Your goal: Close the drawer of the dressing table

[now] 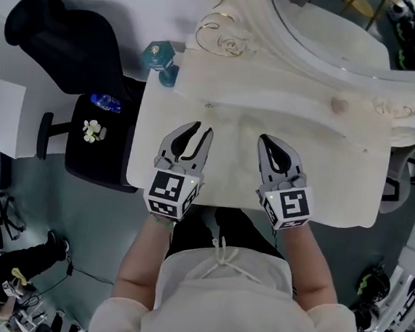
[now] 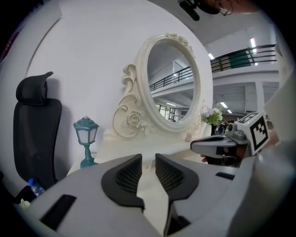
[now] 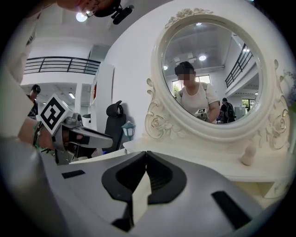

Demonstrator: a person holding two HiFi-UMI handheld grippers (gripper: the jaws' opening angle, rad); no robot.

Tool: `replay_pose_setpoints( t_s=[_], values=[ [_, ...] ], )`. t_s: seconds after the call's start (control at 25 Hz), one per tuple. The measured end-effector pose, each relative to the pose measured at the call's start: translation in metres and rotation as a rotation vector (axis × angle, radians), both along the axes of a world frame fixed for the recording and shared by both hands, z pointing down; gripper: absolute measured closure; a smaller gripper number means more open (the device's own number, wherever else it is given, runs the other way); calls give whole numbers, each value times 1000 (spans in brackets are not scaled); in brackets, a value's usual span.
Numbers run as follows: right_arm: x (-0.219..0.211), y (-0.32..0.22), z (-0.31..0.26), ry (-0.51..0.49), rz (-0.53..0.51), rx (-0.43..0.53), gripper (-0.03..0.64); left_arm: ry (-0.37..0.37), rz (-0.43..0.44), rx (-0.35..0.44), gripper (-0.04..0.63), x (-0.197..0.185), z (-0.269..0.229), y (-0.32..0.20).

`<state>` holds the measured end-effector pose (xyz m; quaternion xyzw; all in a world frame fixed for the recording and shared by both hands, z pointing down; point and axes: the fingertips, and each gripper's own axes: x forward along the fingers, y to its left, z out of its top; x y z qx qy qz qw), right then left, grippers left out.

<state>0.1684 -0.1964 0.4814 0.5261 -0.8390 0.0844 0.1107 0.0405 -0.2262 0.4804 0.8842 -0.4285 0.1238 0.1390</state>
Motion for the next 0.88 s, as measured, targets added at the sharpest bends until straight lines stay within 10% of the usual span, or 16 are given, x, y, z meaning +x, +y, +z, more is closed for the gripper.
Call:
replay_pose_setpoints(
  t_s=[0.88],
  values=[
    [13, 72, -137, 25, -13, 191, 611, 75, 201, 258, 575, 7, -165, 84]
  ],
)
